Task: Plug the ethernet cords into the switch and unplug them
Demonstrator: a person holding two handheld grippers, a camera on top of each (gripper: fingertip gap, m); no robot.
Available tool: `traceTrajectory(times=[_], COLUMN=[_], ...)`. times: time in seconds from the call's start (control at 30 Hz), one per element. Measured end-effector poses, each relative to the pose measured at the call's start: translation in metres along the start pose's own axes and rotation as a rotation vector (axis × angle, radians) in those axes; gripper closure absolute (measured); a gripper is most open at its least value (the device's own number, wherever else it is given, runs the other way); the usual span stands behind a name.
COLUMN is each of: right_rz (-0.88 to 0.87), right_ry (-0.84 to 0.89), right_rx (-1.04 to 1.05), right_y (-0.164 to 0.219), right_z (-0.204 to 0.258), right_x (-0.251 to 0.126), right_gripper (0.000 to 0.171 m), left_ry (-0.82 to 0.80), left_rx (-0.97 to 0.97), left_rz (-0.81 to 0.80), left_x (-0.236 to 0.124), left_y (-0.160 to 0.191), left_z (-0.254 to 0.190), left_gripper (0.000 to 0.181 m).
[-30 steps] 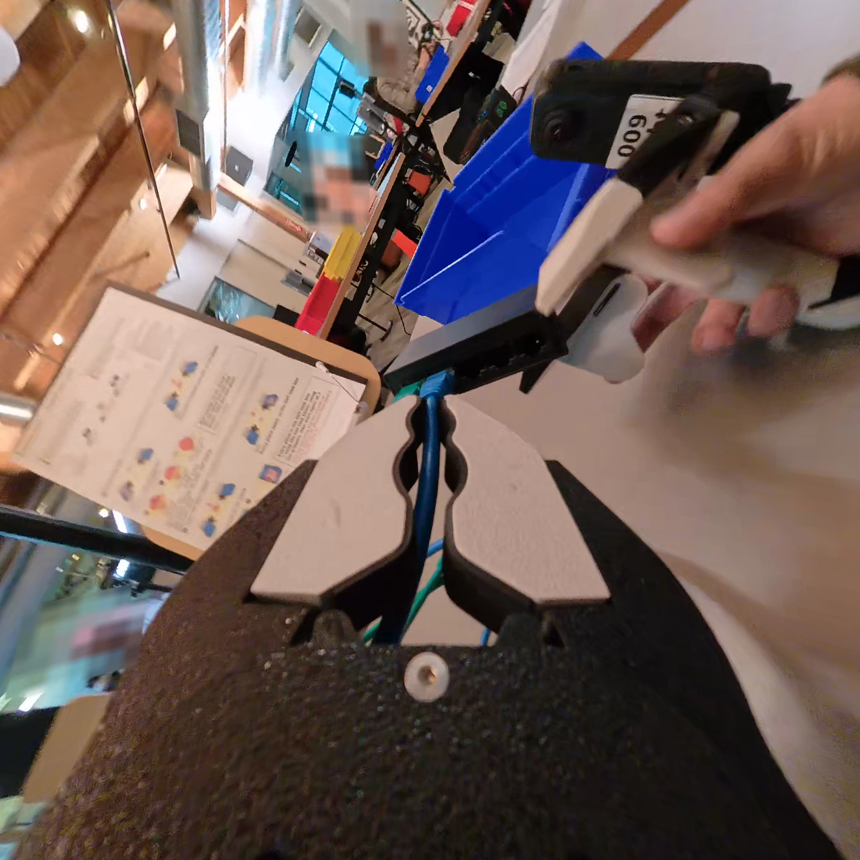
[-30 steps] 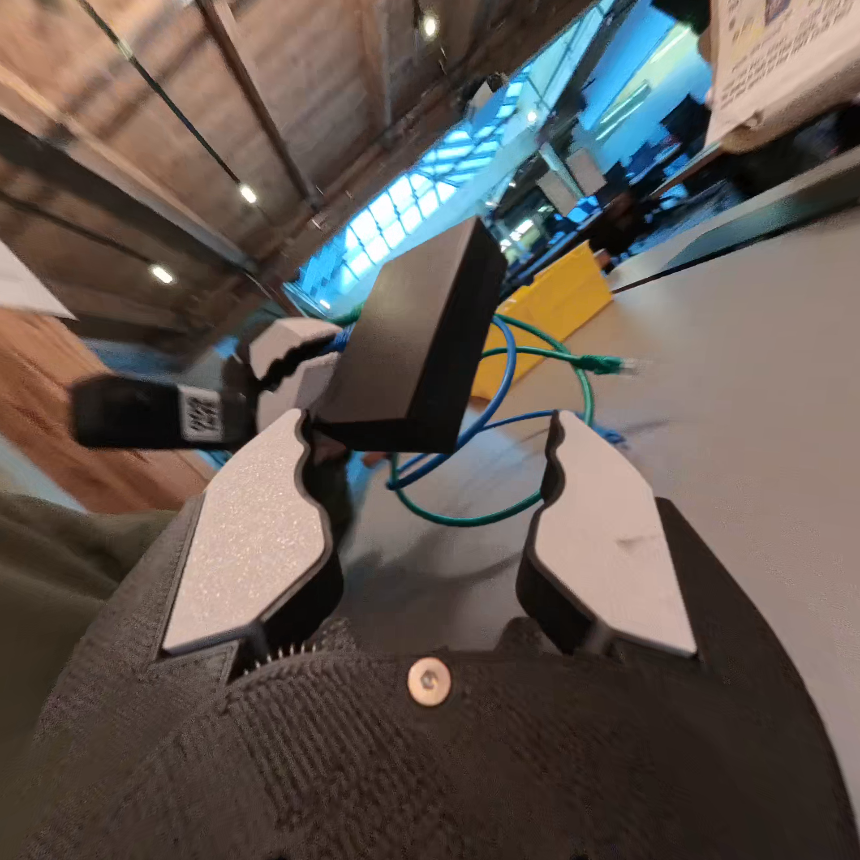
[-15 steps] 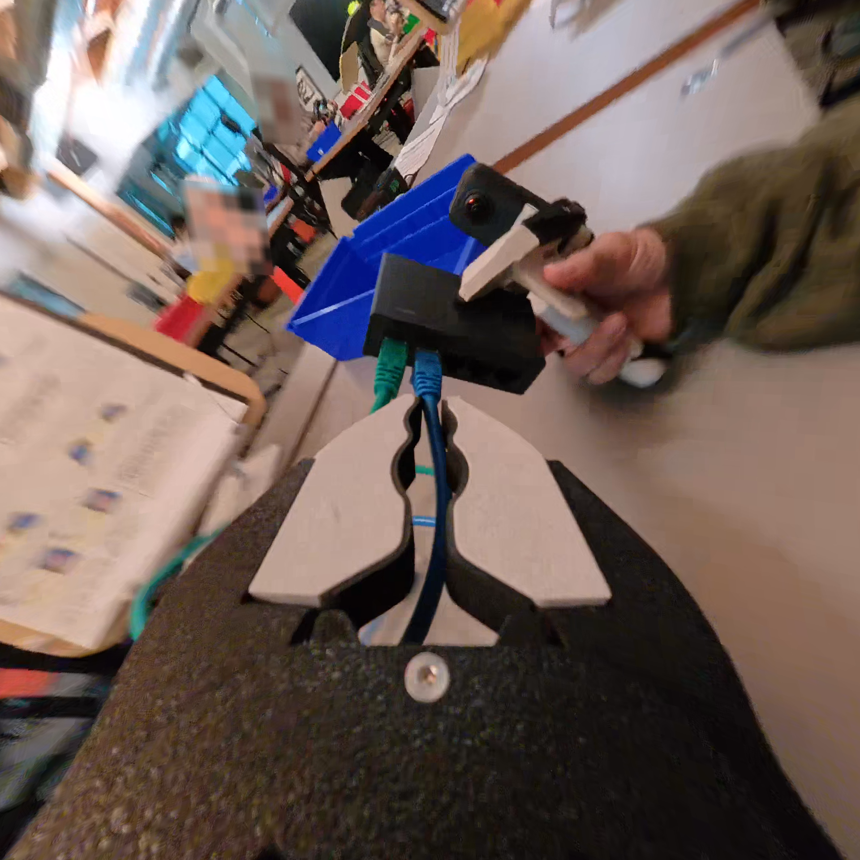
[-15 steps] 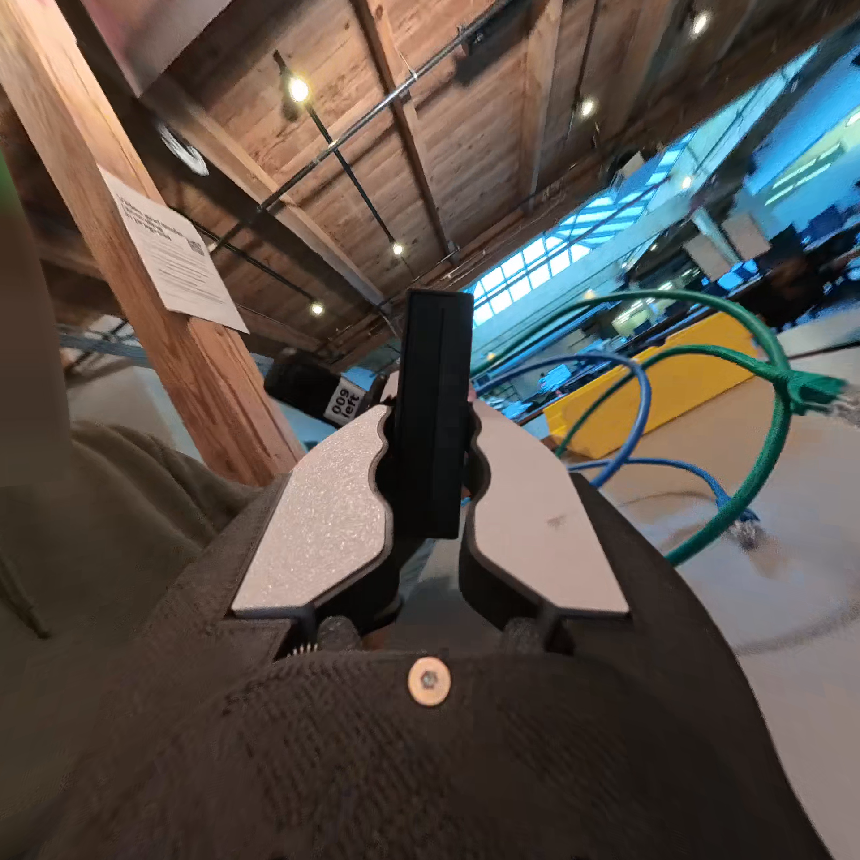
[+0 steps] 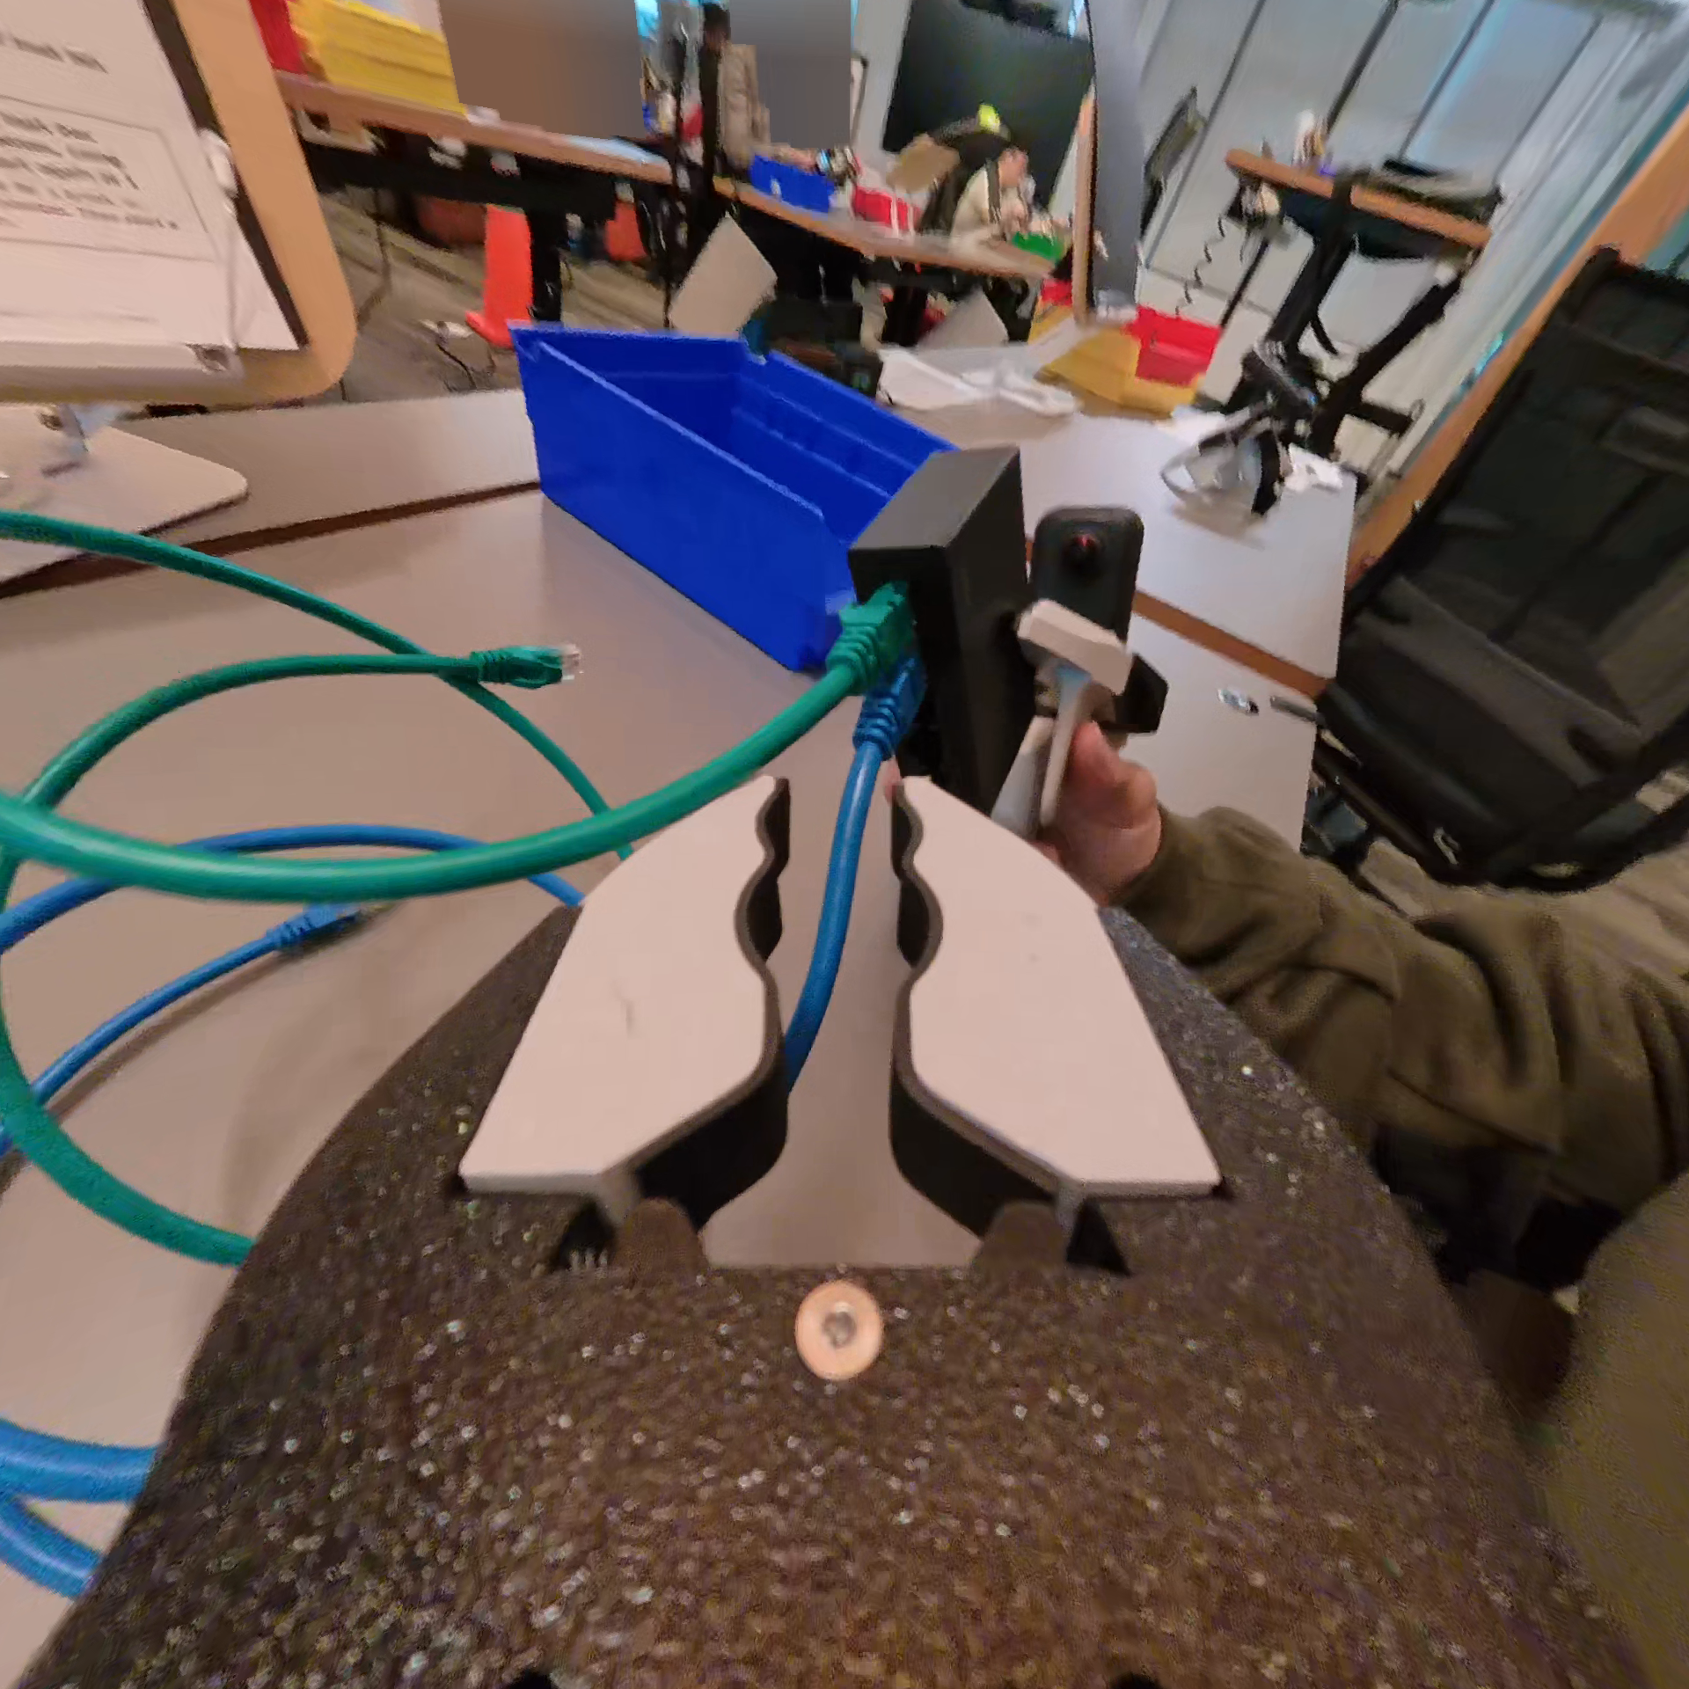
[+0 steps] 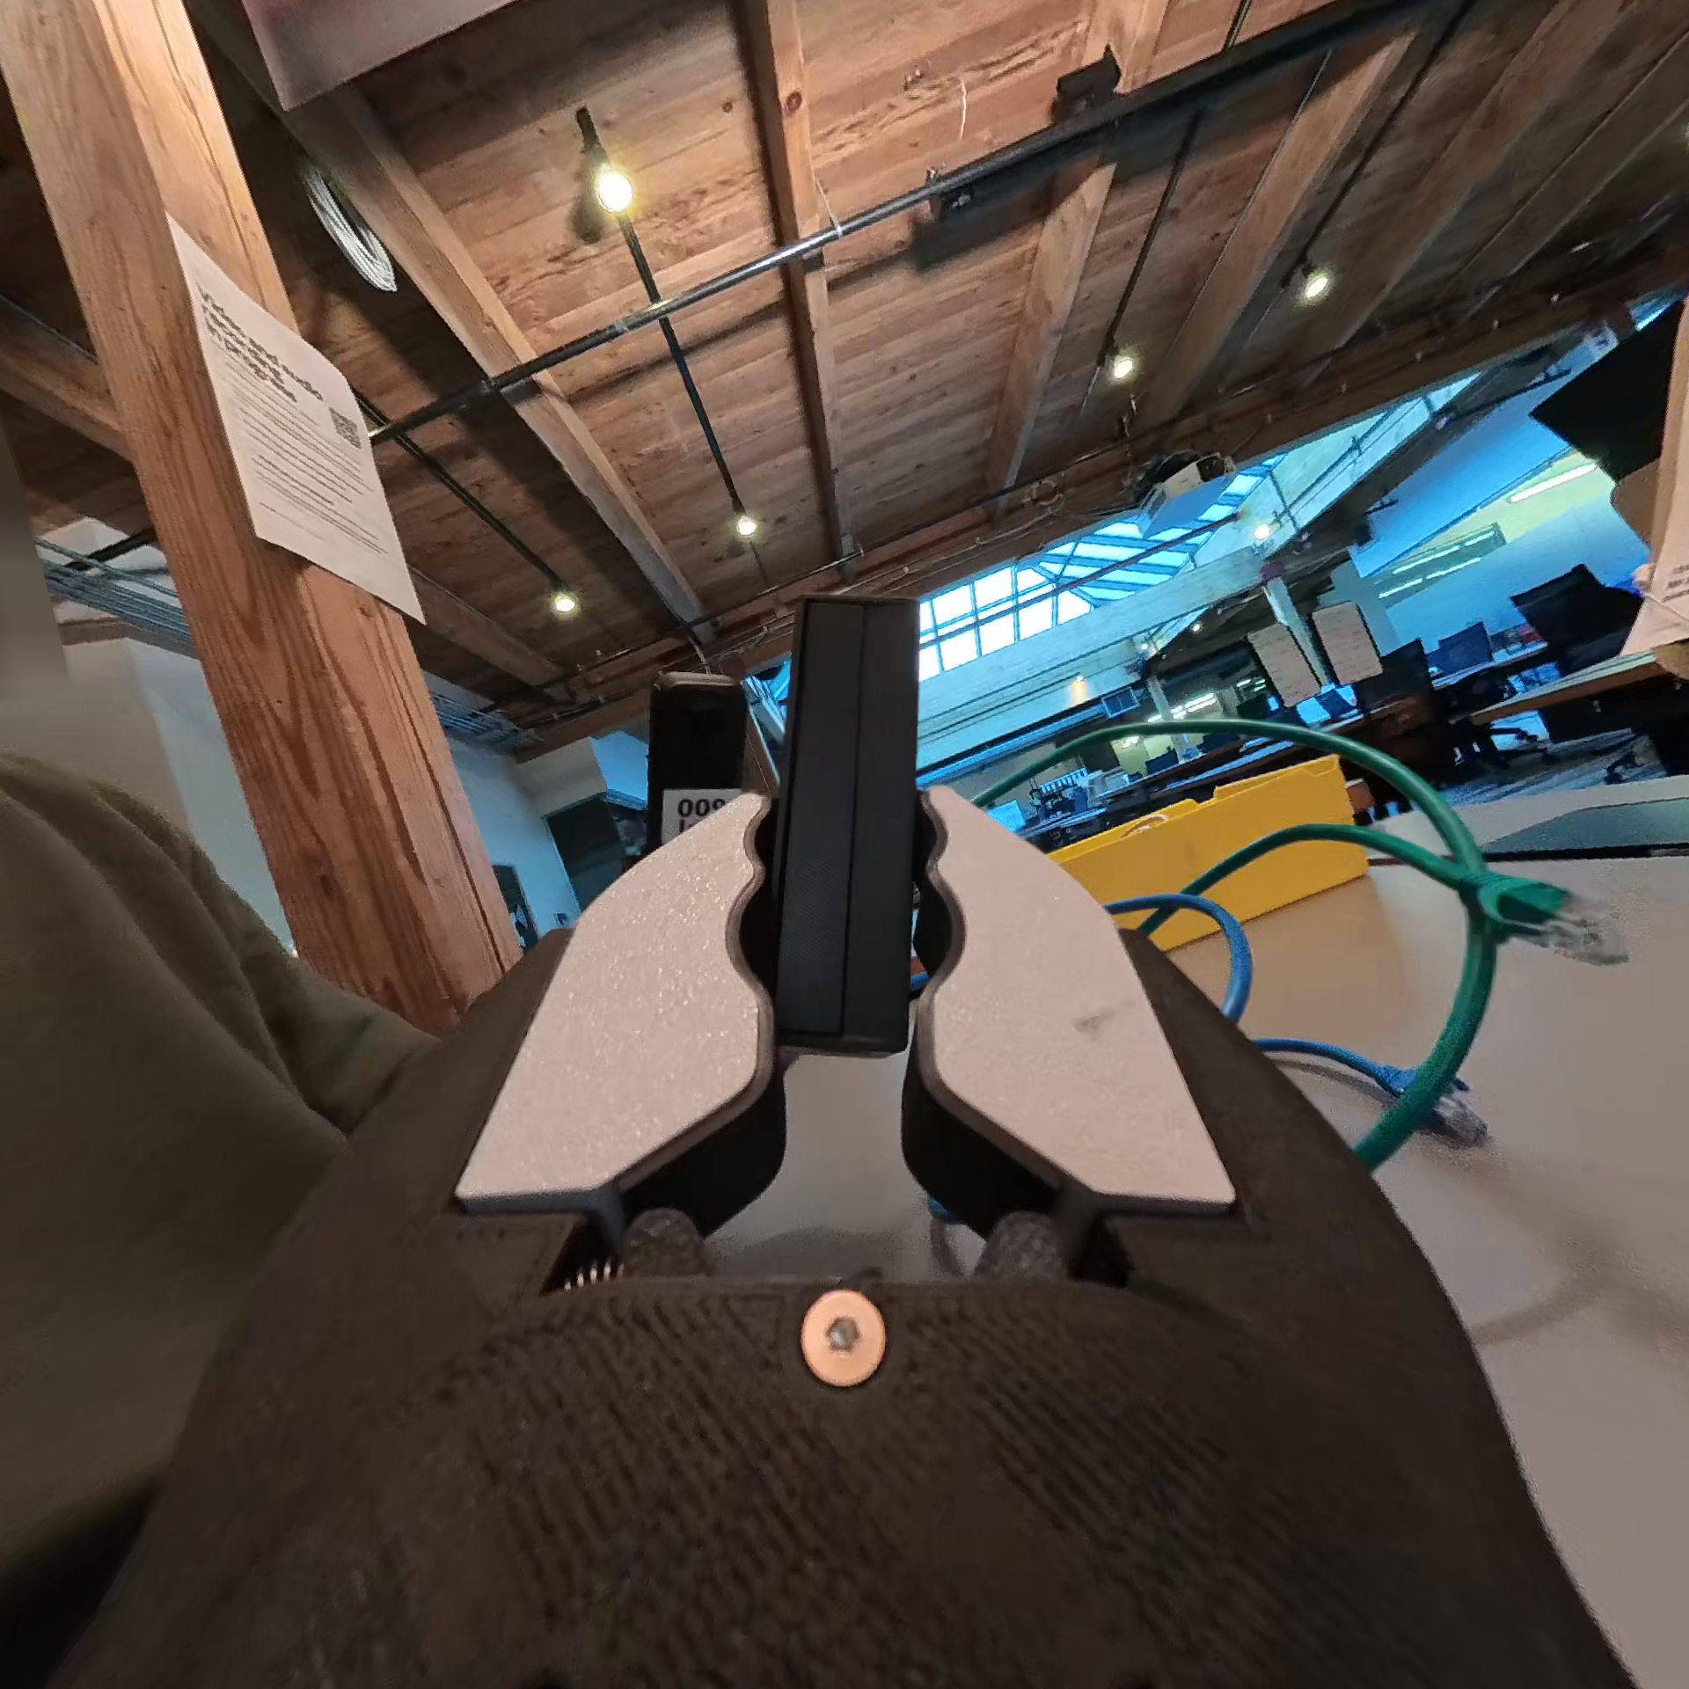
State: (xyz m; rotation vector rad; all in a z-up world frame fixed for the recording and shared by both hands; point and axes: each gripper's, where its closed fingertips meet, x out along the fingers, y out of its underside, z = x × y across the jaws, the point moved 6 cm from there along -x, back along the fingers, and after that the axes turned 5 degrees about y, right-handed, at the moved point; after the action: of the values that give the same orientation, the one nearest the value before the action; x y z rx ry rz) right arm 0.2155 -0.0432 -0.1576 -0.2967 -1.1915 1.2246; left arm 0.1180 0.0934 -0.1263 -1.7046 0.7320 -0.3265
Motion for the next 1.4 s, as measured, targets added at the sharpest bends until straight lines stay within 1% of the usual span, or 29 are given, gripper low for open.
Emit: traceTrajectory(times=[0.1,0.13,0.2,0.27,0.37,0.43,0.47,0.5,0.57,0.67,0.73,0.83,0.87,1.0,1.07,1.17,1.2,1.23,1.3,1.4], right_rz=[0.024,0.03,0.019,0.012,0.011,0.024,0.028,0.034,0.053,0.113,0.206,0.327,0.349,0.346,0.404,0.572,0.6,0.598,0.623,0.654], right_ry=[-0.008,-0.023,-0.048,-0.05,-0.06,-0.049,-0.054,-0.048,-0.043,-0.034,0.007,0.063,0.06,0.035,0.019,-0.018,-0.016,-0.013,-0.009,-0.01], right_rx=[-0.017,-0.007,0.004,0.007,0.018,0.019,0.025,0.027,0.033,0.026,-0.025,-0.152,-0.189,-0.232,-0.257,-0.28,-0.313,-0.345,-0.335,-0.35], right_y=[0.003,0.004,0.005,0.004,0.005,0.007,0.007,0.008,0.011,0.015,0.017,0.017,0.017,0.018,0.022,0.034,0.037,0.038,0.04,0.044], right_z=[0.002,0.003,0.005,0.005,0.005,0.004,0.004,0.003,0.002,0.002,0.002,0.005,0.008,0.011,0.011,0.014,0.015,0.016,0.015,0.015], right_x=[0.002,0.003,0.004,0.004,0.003,0.004,0.004,0.005,0.005,0.005,0.006,0.007,0.008,0.008,0.005,0.001,0.002,0.002,0.004,0.005], right_gripper=[0.144,0.144,0.143,0.143,0.143,0.143,0.143,0.143,0.143,0.143,0.142,0.132,0.136,0.138,0.14,0.143,0.144,0.144,0.144,0.144], left_ry=[0.038,0.068,0.125,0.131,0.166,0.2,0.203,0.198,0.169,0.176,0.176,0.192,0.192,0.201,0.23,0.256,0.26,0.265,0.266,0.256], left_rx=[0.018,0.026,-0.009,-0.018,-0.024,-0.069,-0.084,-0.084,-0.032,0.036,0.067,0.138,0.156,0.207,0.235,0.284,0.281,0.276,0.288,0.367], left_rz=[0.093,0.099,0.069,0.023,-0.007,-0.051,-0.063,-0.056,-0.025,0.012,0.051,0.103,0.121,0.164,0.224,0.299,0.316,0.325,0.345,0.419], left_x=[0.003,0.004,0.008,0.009,0.008,0.007,0.005,0.005,0.003,-0.001,-0.004,-0.009,-0.009,-0.009,-0.01,-0.013,-0.013,-0.014,-0.015,-0.017], left_y=[0.009,0.011,0.011,0.009,0.01,0.008,0.007,0.008,0.009,0.007,0.006,0.006,0.007,0.007,0.011,0.013,0.014,0.014,0.016,0.017], left_z=[0.002,0.0,-0.004,-0.003,-0.005,-0.005,-0.004,-0.002,0.0,-0.001,0.001,0.0,0.0,0.0,-0.001,-0.002,-0.001,-0.001,0.001,0.002], left_gripper=[0.161,0.162,0.169,0.176,0.175,0.168,0.173,0.174,0.174,0.175,0.175,0.174,0.174,0.174,0.174,0.174,0.174,0.174,0.174,0.175])
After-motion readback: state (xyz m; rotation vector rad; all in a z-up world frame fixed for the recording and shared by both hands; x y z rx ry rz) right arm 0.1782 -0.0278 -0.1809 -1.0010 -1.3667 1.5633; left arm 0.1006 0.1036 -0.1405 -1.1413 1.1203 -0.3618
